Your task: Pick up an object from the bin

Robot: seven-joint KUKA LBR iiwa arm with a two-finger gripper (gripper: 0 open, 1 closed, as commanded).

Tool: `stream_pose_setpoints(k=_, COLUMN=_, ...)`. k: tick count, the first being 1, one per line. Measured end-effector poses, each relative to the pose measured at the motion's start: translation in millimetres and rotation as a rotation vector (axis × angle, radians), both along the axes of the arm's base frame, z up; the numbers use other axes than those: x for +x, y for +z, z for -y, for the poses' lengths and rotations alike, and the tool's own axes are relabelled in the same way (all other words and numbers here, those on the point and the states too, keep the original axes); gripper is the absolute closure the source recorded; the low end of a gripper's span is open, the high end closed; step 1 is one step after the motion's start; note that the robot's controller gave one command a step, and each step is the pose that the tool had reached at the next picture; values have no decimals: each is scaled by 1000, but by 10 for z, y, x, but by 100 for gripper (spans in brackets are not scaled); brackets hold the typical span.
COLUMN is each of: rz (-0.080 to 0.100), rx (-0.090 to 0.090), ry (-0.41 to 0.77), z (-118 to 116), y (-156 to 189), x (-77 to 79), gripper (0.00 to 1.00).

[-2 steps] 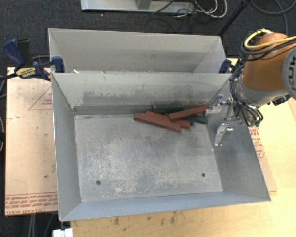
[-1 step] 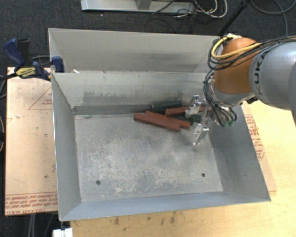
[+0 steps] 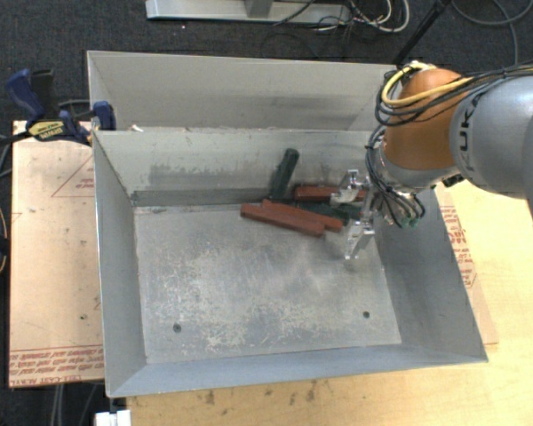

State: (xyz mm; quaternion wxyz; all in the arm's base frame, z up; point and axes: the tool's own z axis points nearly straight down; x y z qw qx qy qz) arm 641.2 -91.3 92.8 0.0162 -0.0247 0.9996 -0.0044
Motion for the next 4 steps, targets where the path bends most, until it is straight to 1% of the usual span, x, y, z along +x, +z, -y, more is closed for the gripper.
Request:
stream_pose_setpoints(k=1, rz=-3, rx=-4, ry=18, z=-172, y=9, x=-4, gripper=0)
stream_pose_setpoints(k=2, rz=-25, rx=5, ry=-161, z=-555, y=-150, x=-24, gripper=0)
stream_pose_setpoints(k=3, rz=-21, rx=23, ry=-261, z=-449, y=-147, x=86, gripper=100)
stream_pose_setpoints(k=4, rz=-21, rx=23, ry=-260, z=-450, y=-146, x=86, gripper=100)
